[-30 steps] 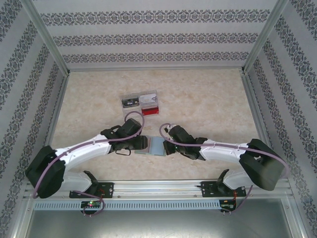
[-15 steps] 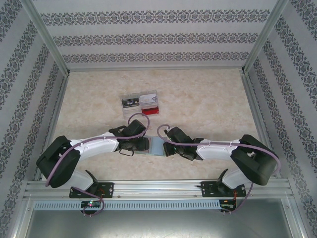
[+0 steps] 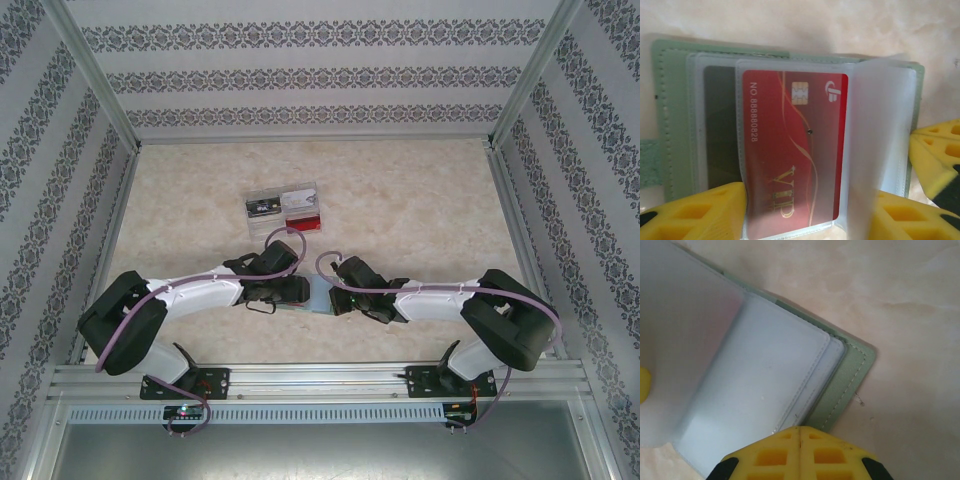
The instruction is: Take the credit cards out of the card holder
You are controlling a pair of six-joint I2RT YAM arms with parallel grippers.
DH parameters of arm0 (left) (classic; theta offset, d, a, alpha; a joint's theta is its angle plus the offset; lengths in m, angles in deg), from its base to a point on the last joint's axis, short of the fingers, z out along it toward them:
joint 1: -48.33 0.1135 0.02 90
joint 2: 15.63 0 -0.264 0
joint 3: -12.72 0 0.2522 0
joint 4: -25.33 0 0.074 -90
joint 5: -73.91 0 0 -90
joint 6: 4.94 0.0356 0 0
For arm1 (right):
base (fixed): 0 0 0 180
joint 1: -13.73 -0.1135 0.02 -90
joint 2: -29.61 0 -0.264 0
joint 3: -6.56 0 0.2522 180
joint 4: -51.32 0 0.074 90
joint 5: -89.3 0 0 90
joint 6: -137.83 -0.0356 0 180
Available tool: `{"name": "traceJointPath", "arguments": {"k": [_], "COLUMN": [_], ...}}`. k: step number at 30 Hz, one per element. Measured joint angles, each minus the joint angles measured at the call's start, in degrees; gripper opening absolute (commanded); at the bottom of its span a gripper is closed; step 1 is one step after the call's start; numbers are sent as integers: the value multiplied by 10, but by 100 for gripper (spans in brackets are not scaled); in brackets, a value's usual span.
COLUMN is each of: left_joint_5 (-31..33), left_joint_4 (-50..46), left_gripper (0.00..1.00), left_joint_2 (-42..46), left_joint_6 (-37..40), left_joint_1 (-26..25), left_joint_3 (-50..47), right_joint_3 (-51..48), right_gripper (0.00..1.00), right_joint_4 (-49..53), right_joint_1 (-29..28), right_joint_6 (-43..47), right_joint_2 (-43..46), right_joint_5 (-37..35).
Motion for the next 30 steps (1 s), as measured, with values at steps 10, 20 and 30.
{"name": "traceJointPath", "arguments": {"k": [10,20,30], "left_joint_5": [-25,-38,-18], "left_joint_4": [29,64,59], "left_gripper": [60,50,32], "left_joint_2": [0,-7,9], "left_joint_6": [-2,-8,-16], "left_joint_1": [-14,-49,-58], "left_joint_3": [0,31,37], "right_joint_3": [0,-38,-53], "right_gripper": [7,19,29], "right_joint_4": [-1,19,36], "right_joint_1": [0,7,17], "right_joint_6": [0,-13,-28], "right_joint_2": [1,115,175], "right_joint_5": [0,-35,-31]}}
